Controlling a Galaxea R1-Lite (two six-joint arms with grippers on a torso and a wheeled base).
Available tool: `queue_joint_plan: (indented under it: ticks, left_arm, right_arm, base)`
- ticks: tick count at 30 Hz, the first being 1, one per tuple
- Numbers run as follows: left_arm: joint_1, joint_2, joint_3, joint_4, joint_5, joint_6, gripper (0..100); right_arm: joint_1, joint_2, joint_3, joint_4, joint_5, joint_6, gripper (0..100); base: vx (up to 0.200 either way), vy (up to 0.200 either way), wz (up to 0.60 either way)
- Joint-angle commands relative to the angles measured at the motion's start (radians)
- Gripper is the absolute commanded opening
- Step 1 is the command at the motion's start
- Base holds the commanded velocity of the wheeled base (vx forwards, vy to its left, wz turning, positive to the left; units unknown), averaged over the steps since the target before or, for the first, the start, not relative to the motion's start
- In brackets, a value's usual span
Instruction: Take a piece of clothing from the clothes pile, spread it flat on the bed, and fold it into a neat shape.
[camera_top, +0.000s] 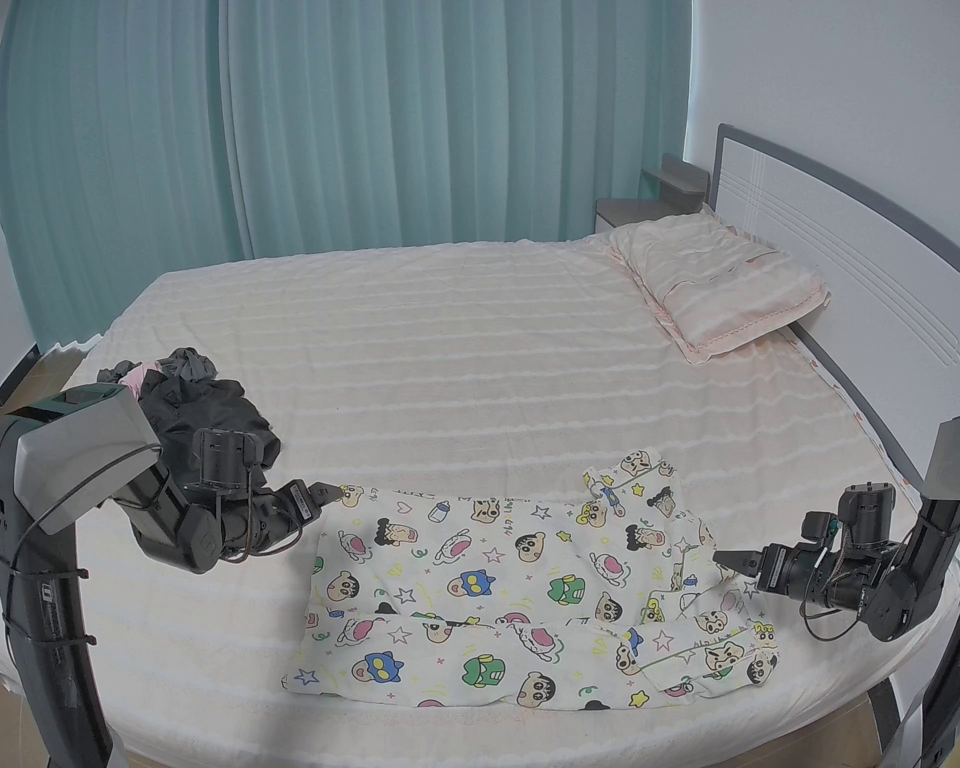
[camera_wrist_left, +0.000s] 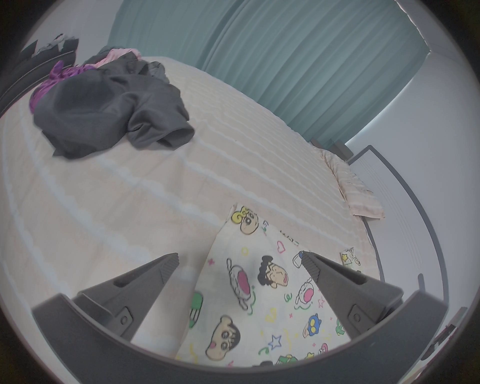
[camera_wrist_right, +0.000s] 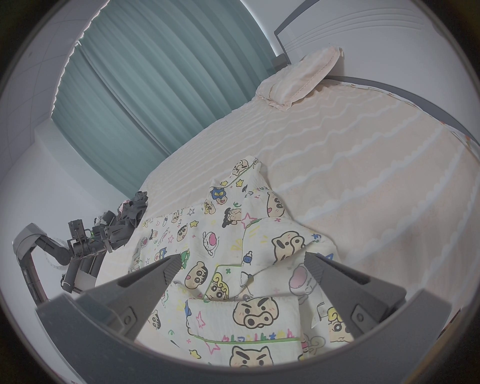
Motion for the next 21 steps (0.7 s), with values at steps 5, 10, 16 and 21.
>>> queue_joint_plan:
  ticks: [5,10,16,21]
  left_arm:
    - [-0.008,0.157,-0.235,0.071,0.009,0.106,100]
    - [-0.018,0.218,-0.327,0.097,0.012,0.109,100]
    - [-0.044,0.257,-0.393,0.121,0.012,0.103,100]
    - [-0.045,0.273,-0.427,0.141,0.014,0.105,100]
  right_arm:
    - [-0.003,-0.01,0.015,-0.01,-0.002,0.055,100]
    - [0.01,-0.06,0.035,-0.007,-0.002,0.072,100]
    - [0.041,-0.082,0.027,0.004,-0.072,0.074,100]
    - [0.066,-0.076,0.026,0.002,-0.077,0.077,100]
  base:
    - [0.0,0.0,0.0]
    - [0.0,0.0,0.0]
    - [0.0,0.0,0.0]
    - [0.0,0.0,0.0]
